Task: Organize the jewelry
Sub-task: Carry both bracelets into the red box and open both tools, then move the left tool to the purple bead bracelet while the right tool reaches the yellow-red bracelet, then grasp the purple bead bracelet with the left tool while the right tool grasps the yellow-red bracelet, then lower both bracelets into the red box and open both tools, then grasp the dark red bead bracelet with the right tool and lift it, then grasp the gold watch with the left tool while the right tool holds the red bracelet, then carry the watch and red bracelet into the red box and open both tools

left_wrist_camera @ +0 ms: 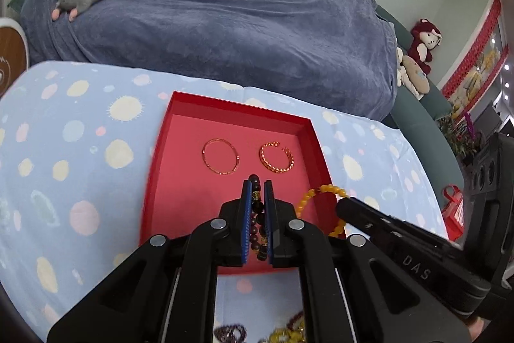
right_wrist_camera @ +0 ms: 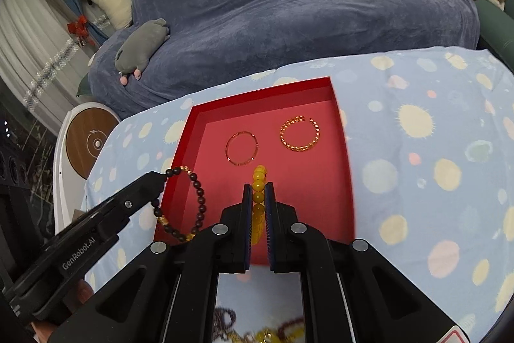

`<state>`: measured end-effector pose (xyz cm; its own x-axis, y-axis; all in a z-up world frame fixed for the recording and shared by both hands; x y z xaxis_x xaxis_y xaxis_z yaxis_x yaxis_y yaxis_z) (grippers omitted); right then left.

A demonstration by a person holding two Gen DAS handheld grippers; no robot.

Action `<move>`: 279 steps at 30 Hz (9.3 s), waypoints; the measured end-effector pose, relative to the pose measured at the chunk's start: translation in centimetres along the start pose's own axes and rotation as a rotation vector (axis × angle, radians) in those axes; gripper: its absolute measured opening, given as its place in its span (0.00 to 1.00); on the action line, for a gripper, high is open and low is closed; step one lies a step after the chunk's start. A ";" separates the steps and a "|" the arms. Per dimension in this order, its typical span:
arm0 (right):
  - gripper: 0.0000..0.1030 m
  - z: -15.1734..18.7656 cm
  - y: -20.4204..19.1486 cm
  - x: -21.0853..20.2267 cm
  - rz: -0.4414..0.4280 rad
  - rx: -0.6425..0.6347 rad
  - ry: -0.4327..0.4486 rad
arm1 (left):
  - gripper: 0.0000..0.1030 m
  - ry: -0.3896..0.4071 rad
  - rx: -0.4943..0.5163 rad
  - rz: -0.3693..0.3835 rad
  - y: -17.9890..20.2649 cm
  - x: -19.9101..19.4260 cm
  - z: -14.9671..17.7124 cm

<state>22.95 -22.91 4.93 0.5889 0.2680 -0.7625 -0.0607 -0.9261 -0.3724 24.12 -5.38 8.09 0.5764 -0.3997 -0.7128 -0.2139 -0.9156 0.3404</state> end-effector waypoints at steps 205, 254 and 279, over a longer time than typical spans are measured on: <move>0.14 17.5 5.7 -1.7 0.240 -0.009 -0.149 | 0.69 -0.270 -0.001 -0.149 -0.4 -2.9 19.1; 0.08 16.6 4.6 -6.7 0.130 0.050 -0.074 | 0.11 -0.222 -0.017 -0.024 0.4 -5.3 16.6; 0.08 -0.2 -2.1 1.8 -0.053 -0.003 -0.008 | 0.11 -0.067 0.029 -0.070 -0.6 0.9 -0.3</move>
<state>24.33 -20.55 4.48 0.5850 0.3183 -0.7459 -0.0277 -0.9114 -0.4107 25.00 -5.12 7.44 0.5370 -0.3360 -0.7738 -0.1981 -0.9418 0.2715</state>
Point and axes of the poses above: each gripper's, at about its wrist camera, not at the fingertips, and x roughly the way its jaws point, y to its right, z to its underside, the point moved 1 cm from there along x, roughly the way its jaws point, and after that the axes turned 1 degree about x, right-handed, at the moved point
